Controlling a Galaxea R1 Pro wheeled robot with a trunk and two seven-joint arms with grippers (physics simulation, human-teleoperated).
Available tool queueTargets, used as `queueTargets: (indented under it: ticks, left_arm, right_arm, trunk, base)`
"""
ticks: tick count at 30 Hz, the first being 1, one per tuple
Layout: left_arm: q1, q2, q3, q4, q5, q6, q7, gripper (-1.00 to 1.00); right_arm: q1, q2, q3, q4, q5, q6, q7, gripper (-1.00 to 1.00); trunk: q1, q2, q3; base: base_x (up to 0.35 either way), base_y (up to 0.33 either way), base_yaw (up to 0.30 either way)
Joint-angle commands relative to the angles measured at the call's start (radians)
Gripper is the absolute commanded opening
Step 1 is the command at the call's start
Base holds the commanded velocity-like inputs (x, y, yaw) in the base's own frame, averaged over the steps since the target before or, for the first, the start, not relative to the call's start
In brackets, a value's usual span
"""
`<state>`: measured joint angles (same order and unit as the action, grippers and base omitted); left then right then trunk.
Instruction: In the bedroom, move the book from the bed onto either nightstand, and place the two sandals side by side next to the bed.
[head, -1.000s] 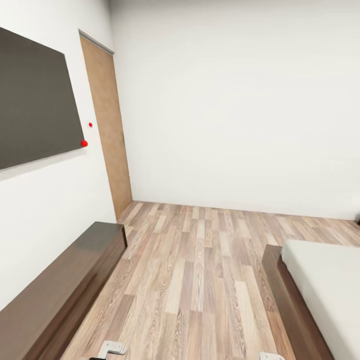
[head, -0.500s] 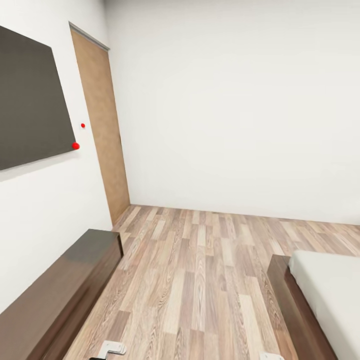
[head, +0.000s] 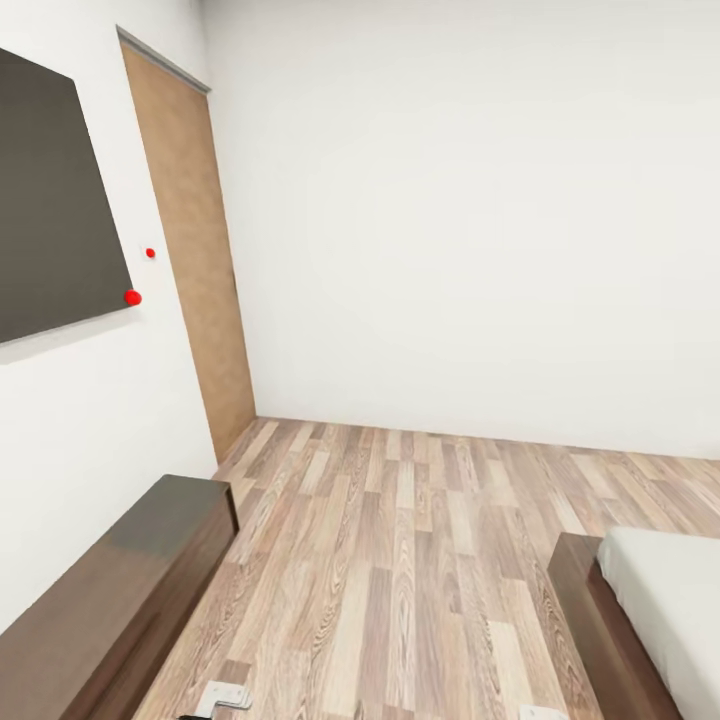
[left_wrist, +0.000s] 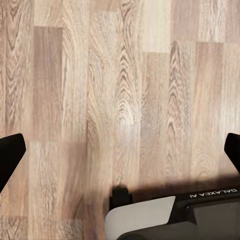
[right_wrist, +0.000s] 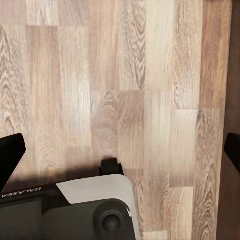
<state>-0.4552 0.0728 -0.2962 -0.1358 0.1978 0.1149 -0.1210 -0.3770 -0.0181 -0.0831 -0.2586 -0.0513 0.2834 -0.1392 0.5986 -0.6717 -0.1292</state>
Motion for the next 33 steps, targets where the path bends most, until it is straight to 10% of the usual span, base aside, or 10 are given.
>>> queueTargets:
  ticks: [1, 33]
  left_arm:
    - [0.0, 0.001, -0.008, -0.002, 0.01, 0.006, -0.002, 1.0]
    - [0.0, 0.001, -0.008, -0.002, 0.01, 0.006, -0.002, 1.0]
  right_arm:
    - [0.0, 0.0, -0.003, -0.002, -0.006, 0.005, -0.003, 1.0]
    - [0.0, 0.001, -0.005, -0.004, -0.013, 0.005, -0.003, 1.0]
  trunk:
    - [0.001, -0.001, -0.002]
    - [0.001, -0.001, -0.002]
  base:
    - [0.35, 0.0, 0.0]
    - [0.35, 0.0, 0.0]
